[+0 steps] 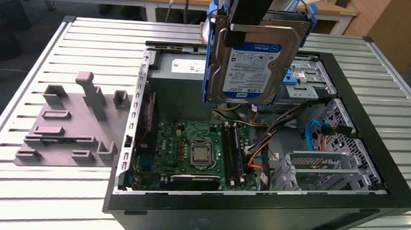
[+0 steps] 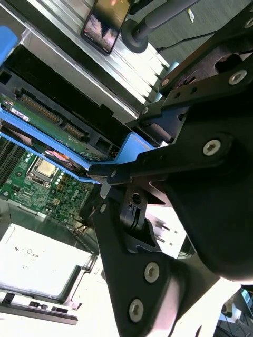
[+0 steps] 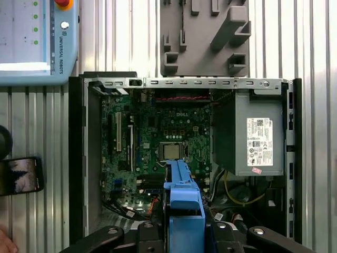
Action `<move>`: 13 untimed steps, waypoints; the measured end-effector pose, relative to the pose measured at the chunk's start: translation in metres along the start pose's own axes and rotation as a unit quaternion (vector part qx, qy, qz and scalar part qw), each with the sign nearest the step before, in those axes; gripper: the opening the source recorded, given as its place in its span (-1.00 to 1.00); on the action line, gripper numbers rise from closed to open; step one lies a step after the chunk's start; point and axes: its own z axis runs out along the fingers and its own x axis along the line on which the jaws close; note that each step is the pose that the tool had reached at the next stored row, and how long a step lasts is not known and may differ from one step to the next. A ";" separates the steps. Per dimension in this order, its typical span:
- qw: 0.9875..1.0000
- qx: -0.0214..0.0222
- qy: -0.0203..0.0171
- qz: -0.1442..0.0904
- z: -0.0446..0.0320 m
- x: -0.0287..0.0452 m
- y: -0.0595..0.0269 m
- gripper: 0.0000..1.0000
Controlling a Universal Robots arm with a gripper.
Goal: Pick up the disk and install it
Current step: 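Pick up the disk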
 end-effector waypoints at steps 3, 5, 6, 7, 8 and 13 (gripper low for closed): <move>1.000 0.000 0.000 0.000 0.0001 0.0006 -0.0015 -0.27; 1.000 0.000 0.000 0.000 0.0002 0.0010 -0.0027 -0.27; 1.000 0.000 0.000 0.000 0.0003 0.0012 -0.0033 -0.27; 1.000 0.000 0.000 0.000 0.0003 0.0014 -0.0038 -0.27; 1.000 0.000 0.000 0.000 0.0004 0.0015 -0.0044 -0.27; 1.000 0.000 0.000 0.000 0.0006 0.0023 -0.0070 -0.27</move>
